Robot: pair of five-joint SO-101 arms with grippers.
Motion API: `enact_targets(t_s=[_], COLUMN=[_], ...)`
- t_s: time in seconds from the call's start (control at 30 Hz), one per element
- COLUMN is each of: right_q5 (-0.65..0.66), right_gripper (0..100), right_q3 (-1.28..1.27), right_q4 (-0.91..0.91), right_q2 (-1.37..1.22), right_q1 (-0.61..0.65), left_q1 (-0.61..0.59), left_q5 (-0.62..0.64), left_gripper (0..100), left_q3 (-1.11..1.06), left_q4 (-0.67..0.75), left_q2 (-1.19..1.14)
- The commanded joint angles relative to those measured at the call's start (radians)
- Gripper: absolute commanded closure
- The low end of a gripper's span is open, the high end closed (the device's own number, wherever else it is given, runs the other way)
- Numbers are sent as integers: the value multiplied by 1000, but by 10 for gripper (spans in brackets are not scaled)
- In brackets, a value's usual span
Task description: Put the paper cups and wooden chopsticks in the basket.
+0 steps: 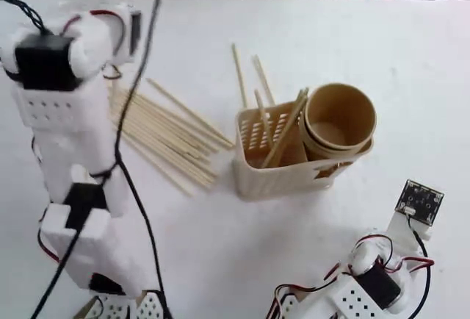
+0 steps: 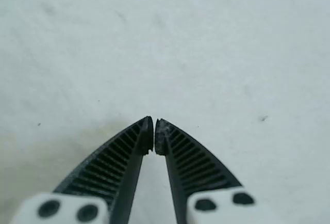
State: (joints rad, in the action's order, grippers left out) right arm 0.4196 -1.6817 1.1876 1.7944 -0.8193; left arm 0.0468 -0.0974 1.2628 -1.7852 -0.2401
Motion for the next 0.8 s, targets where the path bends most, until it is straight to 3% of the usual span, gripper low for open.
enact_targets(t_s=[0.0, 0.23, 0.57, 0.77], right_q5=[-3, -3, -3, -3], right_gripper=[979, 979, 979, 979], right_q3=[-9, -9, -9, -9], right_q4=[-10, -10, -10, -10], right_q2=[8, 8, 8, 8], right_q1=[-4, -4, -4, -4], left_q1=[148, 432, 524, 680], left_q5=[34, 54, 49, -69], left_gripper=[979, 979, 979, 980], left_q3=[46, 46, 41, 129], left_q4=[-5, 0, 74, 3], left_q2=[110, 176, 90, 102])
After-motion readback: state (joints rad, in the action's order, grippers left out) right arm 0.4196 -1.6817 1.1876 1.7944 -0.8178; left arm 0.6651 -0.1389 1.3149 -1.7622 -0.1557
